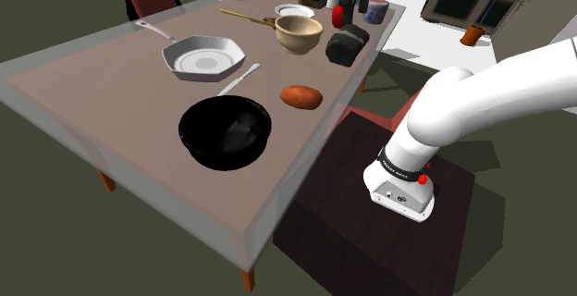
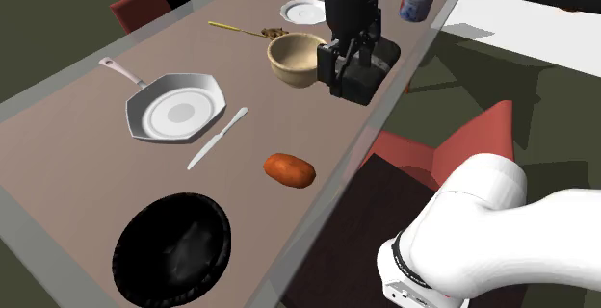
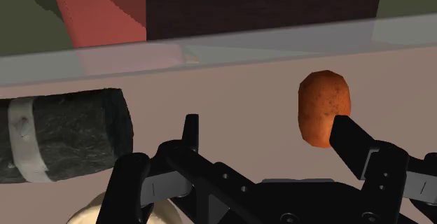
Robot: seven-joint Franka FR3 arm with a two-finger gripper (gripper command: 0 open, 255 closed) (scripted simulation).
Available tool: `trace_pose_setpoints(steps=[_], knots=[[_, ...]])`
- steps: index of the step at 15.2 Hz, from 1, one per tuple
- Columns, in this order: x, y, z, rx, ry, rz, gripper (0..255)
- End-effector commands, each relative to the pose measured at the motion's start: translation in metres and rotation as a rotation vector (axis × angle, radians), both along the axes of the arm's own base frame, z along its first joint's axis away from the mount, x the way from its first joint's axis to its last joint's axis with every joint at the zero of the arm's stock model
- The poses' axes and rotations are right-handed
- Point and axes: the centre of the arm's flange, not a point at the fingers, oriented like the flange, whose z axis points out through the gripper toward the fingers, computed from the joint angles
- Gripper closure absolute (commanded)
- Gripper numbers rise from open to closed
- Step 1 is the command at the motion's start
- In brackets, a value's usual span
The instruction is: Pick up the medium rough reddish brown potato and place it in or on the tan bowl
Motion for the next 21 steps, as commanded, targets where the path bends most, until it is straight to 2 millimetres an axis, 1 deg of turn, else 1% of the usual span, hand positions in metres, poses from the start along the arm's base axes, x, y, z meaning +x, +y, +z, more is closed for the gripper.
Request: trace_pose_setpoints(steps=[1, 9, 16, 17, 21], knots=[[0.0, 0.0, 0.0, 0.0, 0.0, 0.0, 0], [-0.022, 0.066, -0.081, 0.007, -0.143, 0.078, 0], [-0.035, 0.123, -0.153, 0.013, -0.268, 0.147, 0], [-0.035, 0.123, -0.153, 0.013, -0.268, 0.147, 0], [-0.033, 0.122, -0.174, 0.013, -0.268, 0.147, 0]])
